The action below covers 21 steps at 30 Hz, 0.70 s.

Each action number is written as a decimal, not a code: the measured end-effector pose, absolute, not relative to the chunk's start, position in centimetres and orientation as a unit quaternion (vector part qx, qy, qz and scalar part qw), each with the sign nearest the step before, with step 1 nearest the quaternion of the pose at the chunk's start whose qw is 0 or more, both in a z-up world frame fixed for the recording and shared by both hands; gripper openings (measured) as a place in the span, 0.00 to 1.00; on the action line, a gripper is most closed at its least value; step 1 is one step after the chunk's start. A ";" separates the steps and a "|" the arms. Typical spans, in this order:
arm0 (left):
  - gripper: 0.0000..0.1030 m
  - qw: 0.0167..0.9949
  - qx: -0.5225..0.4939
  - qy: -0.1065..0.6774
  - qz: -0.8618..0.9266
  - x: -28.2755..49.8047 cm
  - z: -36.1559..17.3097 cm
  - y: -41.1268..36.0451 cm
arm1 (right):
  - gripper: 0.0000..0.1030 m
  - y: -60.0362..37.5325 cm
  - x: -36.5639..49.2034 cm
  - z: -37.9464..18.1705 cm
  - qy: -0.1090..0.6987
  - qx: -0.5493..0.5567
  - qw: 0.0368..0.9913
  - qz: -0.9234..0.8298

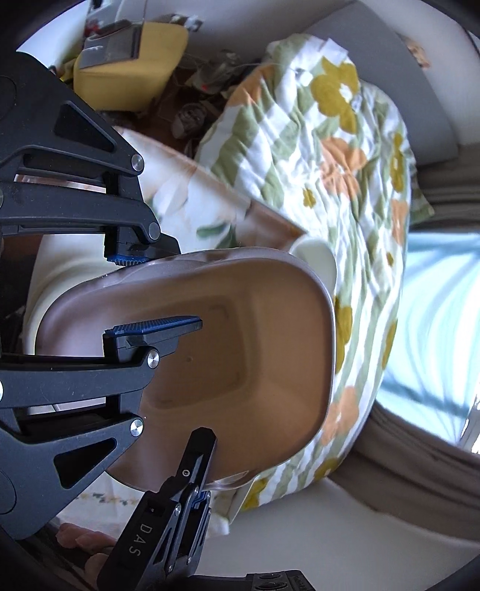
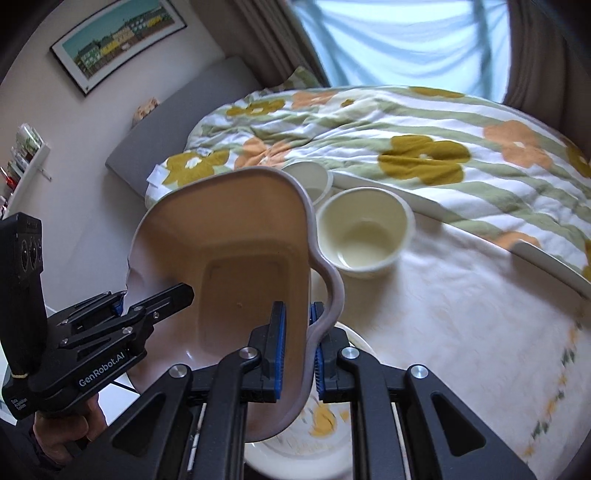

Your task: Organize plates and bowls

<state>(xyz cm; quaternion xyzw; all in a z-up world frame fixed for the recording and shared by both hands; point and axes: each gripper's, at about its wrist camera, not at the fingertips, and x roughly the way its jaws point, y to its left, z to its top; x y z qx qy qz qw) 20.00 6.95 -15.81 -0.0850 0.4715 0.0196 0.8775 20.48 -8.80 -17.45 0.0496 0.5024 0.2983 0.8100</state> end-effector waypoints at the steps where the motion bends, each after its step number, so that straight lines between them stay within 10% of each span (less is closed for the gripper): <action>1: 0.20 0.879 -0.080 0.469 0.010 19.4 -15.3 5.4 | 0.12 -10.2 19.7 -17.0 0.499 0.054 0.815 0.291; 21: 0.20 0.831 -0.016 0.522 -0.191 16.3 -20.9 -20.7 | 0.12 -32.8 11.0 -20.7 0.524 0.139 0.836 0.085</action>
